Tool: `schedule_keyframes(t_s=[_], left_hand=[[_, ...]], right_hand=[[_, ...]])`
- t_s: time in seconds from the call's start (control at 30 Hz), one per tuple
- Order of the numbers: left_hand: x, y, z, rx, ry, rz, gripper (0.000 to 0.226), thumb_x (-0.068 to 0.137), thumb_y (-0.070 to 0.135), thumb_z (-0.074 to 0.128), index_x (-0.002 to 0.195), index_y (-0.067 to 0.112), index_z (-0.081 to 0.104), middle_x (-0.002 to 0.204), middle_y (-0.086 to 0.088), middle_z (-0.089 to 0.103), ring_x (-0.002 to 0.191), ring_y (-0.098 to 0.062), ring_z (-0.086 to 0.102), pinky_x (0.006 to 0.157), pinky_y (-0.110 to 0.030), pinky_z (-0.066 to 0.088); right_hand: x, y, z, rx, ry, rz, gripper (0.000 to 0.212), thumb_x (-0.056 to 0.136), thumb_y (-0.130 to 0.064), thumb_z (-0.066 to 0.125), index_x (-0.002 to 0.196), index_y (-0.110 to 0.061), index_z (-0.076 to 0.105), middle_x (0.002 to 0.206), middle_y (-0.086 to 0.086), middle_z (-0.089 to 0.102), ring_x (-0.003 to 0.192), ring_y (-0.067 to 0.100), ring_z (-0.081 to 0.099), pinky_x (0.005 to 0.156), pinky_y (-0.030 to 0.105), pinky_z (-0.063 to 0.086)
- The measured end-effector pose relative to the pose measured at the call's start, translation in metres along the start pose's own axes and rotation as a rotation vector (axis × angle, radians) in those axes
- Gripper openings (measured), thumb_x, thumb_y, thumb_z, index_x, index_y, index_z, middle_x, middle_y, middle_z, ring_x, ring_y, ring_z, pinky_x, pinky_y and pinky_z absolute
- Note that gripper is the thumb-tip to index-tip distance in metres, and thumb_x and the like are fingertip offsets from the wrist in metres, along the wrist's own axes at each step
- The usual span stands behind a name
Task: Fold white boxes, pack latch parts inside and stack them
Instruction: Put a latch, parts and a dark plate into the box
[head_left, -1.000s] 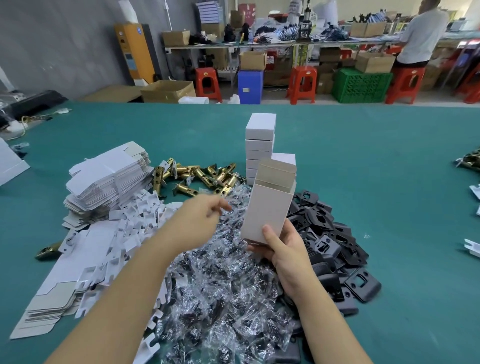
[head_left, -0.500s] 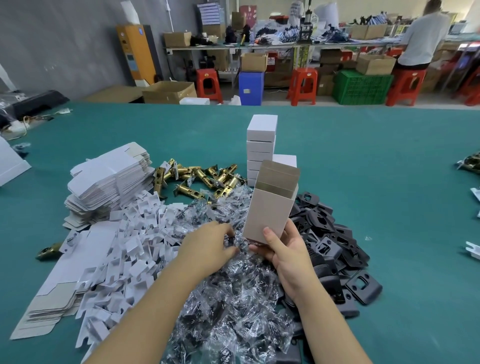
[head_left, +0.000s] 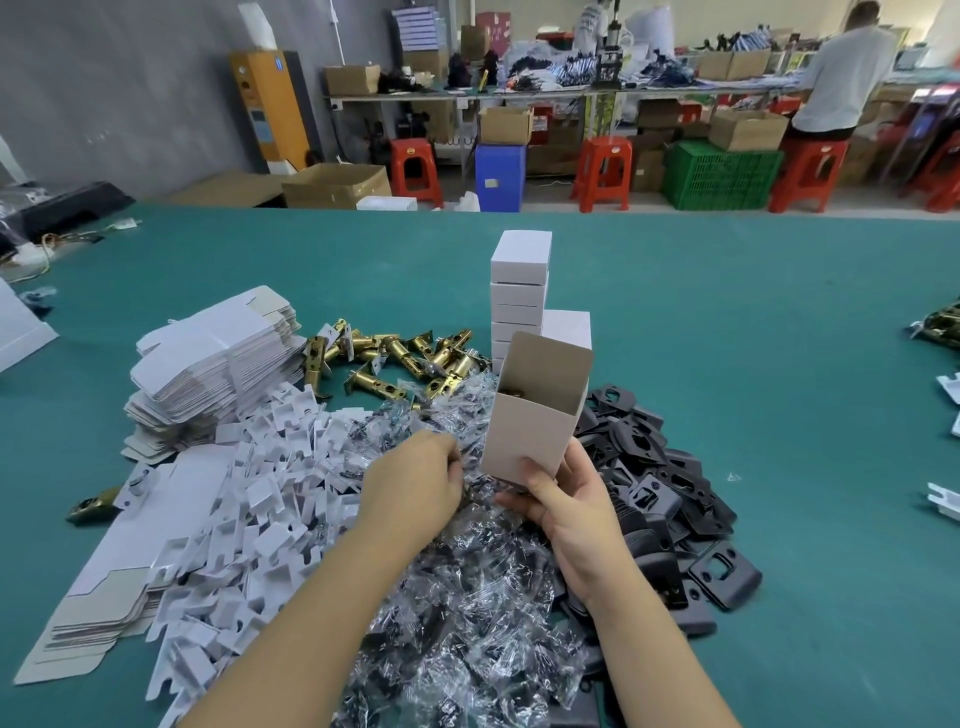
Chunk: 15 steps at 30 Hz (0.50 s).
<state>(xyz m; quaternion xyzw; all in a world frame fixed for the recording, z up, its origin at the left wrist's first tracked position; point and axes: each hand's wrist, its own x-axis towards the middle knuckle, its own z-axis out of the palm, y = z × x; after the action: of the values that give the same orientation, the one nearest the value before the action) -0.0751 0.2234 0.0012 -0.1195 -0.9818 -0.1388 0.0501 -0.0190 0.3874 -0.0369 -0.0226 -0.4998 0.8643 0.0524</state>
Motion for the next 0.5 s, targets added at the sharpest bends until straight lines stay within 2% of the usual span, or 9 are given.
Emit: schedule_keyframes(t_s=[0.07, 0.13, 0.17, 0.27, 0.37, 0.43, 0.5], left_hand=[[0.001, -0.004, -0.007, -0.082, 0.058, -0.038, 0.013, 0.101, 0.026, 0.054, 0.097, 0.024, 0.066, 0.090, 0.010, 0.064, 0.069, -0.008, 0.061, 0.059, -0.027, 0.056], [0.001, -0.007, -0.016, -0.208, 0.110, -0.074, 0.011, 0.102, 0.023, 0.056, 0.096, 0.023, 0.066, 0.086, 0.010, 0.065, 0.056, -0.001, 0.054, 0.043, -0.014, 0.040], [0.002, -0.008, -0.021, -0.293, 0.130, -0.088, 0.011, 0.102, 0.021, 0.057, 0.097, 0.022, 0.066, 0.083, 0.010, 0.066, 0.049, -0.001, 0.051, 0.038, -0.014, 0.036], [0.003, -0.012, -0.037, -0.533, 0.182, -0.124, 0.011, 0.101, 0.017, 0.059, 0.097, 0.022, 0.067, 0.082, 0.007, 0.068, 0.048, -0.001, 0.053, 0.040, -0.012, 0.039], [0.002, -0.014, -0.059, -0.621, 0.252, -0.118, 0.017, 0.100, 0.015, 0.061, 0.092, 0.030, 0.066, 0.083, 0.006, 0.071, 0.054, -0.008, 0.056, 0.044, -0.017, 0.046], [-0.002, -0.012, -0.075, -0.685, 0.323, -0.038, 0.023, 0.099, 0.013, 0.063, 0.091, 0.034, 0.067, 0.082, 0.014, 0.073, 0.061, -0.005, 0.063, 0.051, -0.018, 0.052], [-0.005, -0.004, -0.089, -0.737, 0.381, 0.075, 0.025, 0.098, 0.010, 0.064, 0.092, 0.034, 0.070, 0.086, 0.022, 0.073, 0.071, 0.002, 0.067, 0.058, -0.011, 0.050]], right_hand=[[0.000, 0.000, 0.000, 0.001, -0.002, 0.004, 0.055, 0.073, -0.040, 0.091, 0.123, -0.031, 0.069, 0.123, 0.004, 0.071, 0.107, 0.032, 0.072, 0.081, 0.040, 0.062], [0.000, -0.001, 0.000, 0.002, -0.002, 0.002, 0.045, 0.079, -0.032, 0.085, 0.122, -0.032, 0.070, 0.122, 0.004, 0.072, 0.108, 0.032, 0.072, 0.080, 0.039, 0.062], [0.000, 0.000, -0.001, 0.004, -0.002, 0.002, 0.042, 0.081, -0.027, 0.082, 0.121, -0.032, 0.070, 0.122, 0.005, 0.072, 0.109, 0.033, 0.072, 0.080, 0.039, 0.062], [0.000, -0.001, -0.001, 0.005, -0.004, 0.005, 0.038, 0.084, -0.022, 0.078, 0.119, -0.033, 0.071, 0.121, 0.003, 0.072, 0.110, 0.032, 0.071, 0.080, 0.039, 0.062], [-0.002, -0.002, 0.001, -0.035, -0.016, 0.010, 0.034, 0.086, -0.025, 0.080, 0.117, -0.035, 0.071, 0.121, 0.002, 0.072, 0.111, 0.030, 0.071, 0.081, 0.039, 0.062], [-0.002, -0.002, 0.001, -0.089, -0.023, 0.011, 0.032, 0.089, -0.024, 0.077, 0.116, -0.038, 0.070, 0.122, 0.001, 0.072, 0.109, 0.029, 0.072, 0.082, 0.039, 0.062], [-0.002, -0.001, 0.001, -0.128, -0.031, 0.007, 0.032, 0.091, -0.022, 0.074, 0.118, -0.039, 0.070, 0.121, 0.001, 0.073, 0.105, 0.029, 0.074, 0.084, 0.039, 0.062]])
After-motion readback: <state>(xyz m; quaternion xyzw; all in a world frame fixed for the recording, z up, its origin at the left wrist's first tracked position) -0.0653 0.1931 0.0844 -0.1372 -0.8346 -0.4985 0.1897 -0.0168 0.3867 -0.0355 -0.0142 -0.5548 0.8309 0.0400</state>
